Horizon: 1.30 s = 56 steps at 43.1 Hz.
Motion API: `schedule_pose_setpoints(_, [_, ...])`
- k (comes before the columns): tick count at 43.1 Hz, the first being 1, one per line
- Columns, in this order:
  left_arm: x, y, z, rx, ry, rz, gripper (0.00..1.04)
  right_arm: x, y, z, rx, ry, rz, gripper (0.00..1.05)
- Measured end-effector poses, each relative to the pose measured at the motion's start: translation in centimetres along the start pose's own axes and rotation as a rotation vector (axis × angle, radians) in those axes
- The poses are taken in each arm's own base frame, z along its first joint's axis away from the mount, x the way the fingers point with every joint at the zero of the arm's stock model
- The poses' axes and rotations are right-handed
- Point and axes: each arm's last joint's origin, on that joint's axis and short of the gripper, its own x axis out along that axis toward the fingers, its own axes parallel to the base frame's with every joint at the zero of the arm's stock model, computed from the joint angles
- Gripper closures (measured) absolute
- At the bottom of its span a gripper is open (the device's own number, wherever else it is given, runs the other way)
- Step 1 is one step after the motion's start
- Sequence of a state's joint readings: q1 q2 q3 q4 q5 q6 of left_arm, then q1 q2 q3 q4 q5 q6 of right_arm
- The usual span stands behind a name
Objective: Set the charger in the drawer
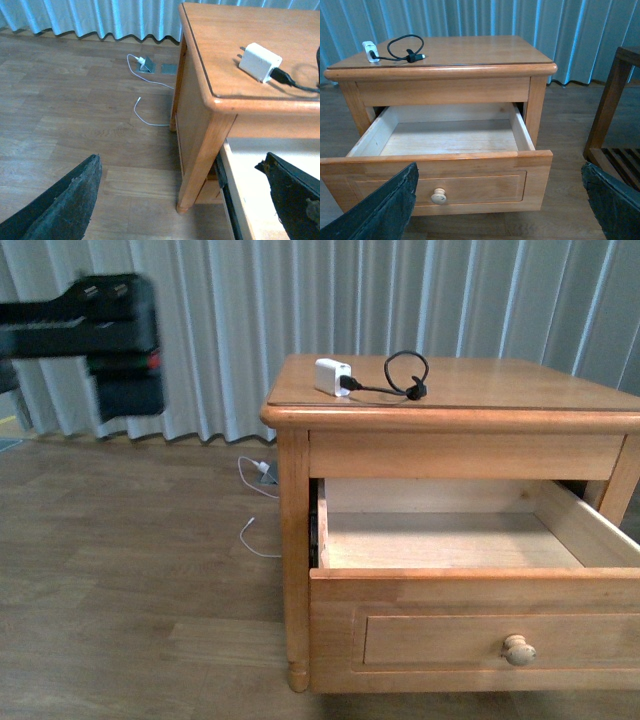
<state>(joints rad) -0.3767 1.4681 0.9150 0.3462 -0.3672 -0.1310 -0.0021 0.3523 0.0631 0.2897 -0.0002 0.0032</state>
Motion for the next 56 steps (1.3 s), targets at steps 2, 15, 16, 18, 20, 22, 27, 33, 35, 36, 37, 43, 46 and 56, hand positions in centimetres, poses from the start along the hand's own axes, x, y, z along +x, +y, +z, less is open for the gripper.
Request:
schedule_pose_setpoints(2, [1.7, -1.1, 0.6, -0.002, -0.007, 0.009, 0.06, 0.0, 0.0, 0.0, 0.000, 0.000, 0.000, 0.08])
schedule_pose_setpoints(15, [10.0, -7.6, 2.3, -0.084, -0.001, -0.011, 0.06, 0.0, 0.0, 0.0, 0.000, 0.000, 0.000, 0.08])
schedule_pose_setpoints(16, [10.5, -8.0, 2.3, -0.090, 0.002, -0.013, 0.06, 0.0, 0.0, 0.0, 0.000, 0.000, 0.000, 0.08])
schedule_pose_setpoints(18, [11.4, -8.6, 2.2, -0.098, 0.004, -0.012, 0.06, 0.0, 0.0, 0.0, 0.000, 0.000, 0.000, 0.08])
schedule_pose_setpoints(20, [12.2, -9.2, 2.1, -0.104, 0.006, -0.002, 0.06, 0.0, 0.0, 0.0, 0.000, 0.000, 0.000, 0.08])
schedule_pose_setpoints(22, [13.2, -9.9, 1.9, -0.111, 0.010, 0.001, 0.06, 0.0, 0.0, 0.0, 0.000, 0.000, 0.000, 0.08])
schedule_pose_setpoints(27, [15.3, -11.1, 1.6, -0.123, 0.019, 0.017, 0.06, 0.0, 0.0, 0.0, 0.000, 0.000, 0.000, 0.08])
schedule_pose_setpoints(33, [17.3, -12.2, 1.4, -0.125, 0.019, 0.024, 0.06, 0.0, 0.0, 0.0, 0.000, 0.000, 0.000, 0.08])
schedule_pose_setpoints(35, [18.2, -12.6, 1.4, -0.125, 0.018, 0.027, 0.06, 0.0, 0.0, 0.0, 0.000, 0.000, 0.000, 0.08])
schedule_pose_setpoints(36, [18.4, -12.8, 1.5, -0.125, 0.017, 0.033, 0.06, 0.0, 0.0, 0.0, 0.000, 0.000, 0.000, 0.08])
schedule_pose_setpoints(37, [18.8, -13.0, 1.5, -0.126, 0.014, 0.037, 0.06, 0.0, 0.0, 0.0, 0.000, 0.000, 0.000, 0.08])
schedule_pose_setpoints(43, [20.1, -13.8, 1.1, -0.122, 0.021, 0.043, 0.06, 0.0, 0.0, 0.0, 0.000, 0.000, 0.000, 0.08])
schedule_pose_setpoints(46, [20.4, -14.0, 0.8, -0.118, 0.027, 0.047, 0.06, 0.0, 0.0, 0.0, 0.000, 0.000, 0.000, 0.08])
schedule_pose_setpoints(56, [20.8, -14.3, -0.1, -0.072, 0.057, 0.060, 0.30, 0.0, 0.0, 0.0, 0.000, 0.000, 0.000, 0.08])
